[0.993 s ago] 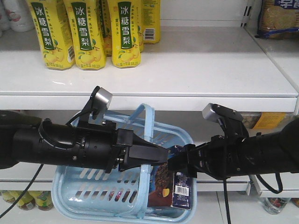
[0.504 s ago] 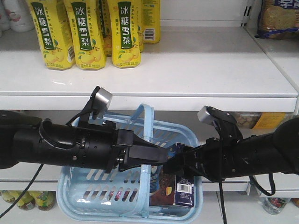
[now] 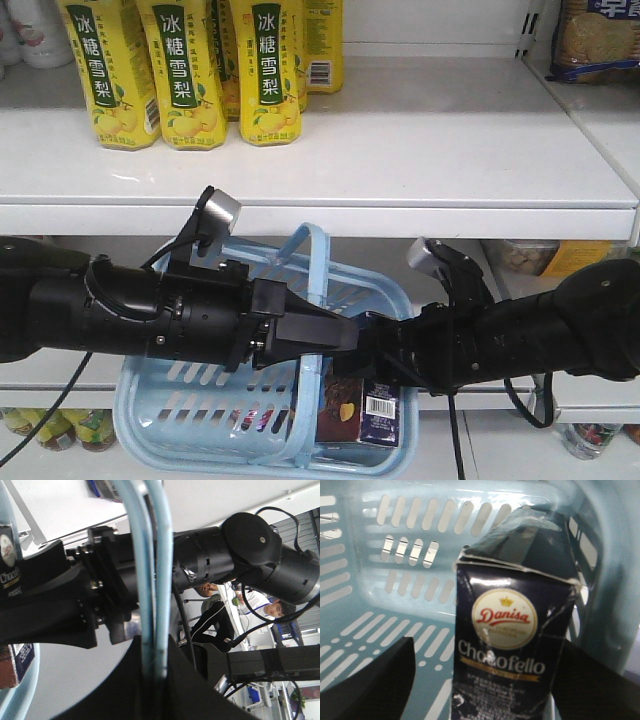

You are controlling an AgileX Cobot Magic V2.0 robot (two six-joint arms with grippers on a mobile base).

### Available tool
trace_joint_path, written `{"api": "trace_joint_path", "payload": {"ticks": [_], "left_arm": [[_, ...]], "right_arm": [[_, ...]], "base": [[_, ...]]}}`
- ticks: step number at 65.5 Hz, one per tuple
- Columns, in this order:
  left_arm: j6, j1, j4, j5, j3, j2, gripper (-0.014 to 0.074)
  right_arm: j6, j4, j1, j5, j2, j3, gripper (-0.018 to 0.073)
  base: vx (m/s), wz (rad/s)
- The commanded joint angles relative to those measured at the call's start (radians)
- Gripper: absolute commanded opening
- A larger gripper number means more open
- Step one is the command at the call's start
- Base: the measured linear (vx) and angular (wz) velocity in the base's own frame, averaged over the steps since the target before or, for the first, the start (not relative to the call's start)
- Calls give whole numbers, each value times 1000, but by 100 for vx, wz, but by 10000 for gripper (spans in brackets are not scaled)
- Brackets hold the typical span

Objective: Left arm holds basket, right arm returns cookies
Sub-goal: 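Lower the right gripper into the basket around the Danisa cookie box, then close the right gripper on the cookie box and lift it out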

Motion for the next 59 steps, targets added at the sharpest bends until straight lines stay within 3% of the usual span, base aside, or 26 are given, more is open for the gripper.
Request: {"api": "trace_joint_path", "payload": {"ticks": [1, 32, 59], "left_arm": [[24, 2, -163, 21, -36, -43, -3], [24, 2, -162, 21, -36, -43, -3], [24, 2, -163, 21, -36, -43, -3]], "right_arm": [[-57, 50, -2, 3, 8, -26, 493], [-95, 60, -2, -30, 94, -96, 438], [-125, 59, -2, -44, 109, -117, 306]], "base": [[0, 0], [0, 0], [0, 0]]}}
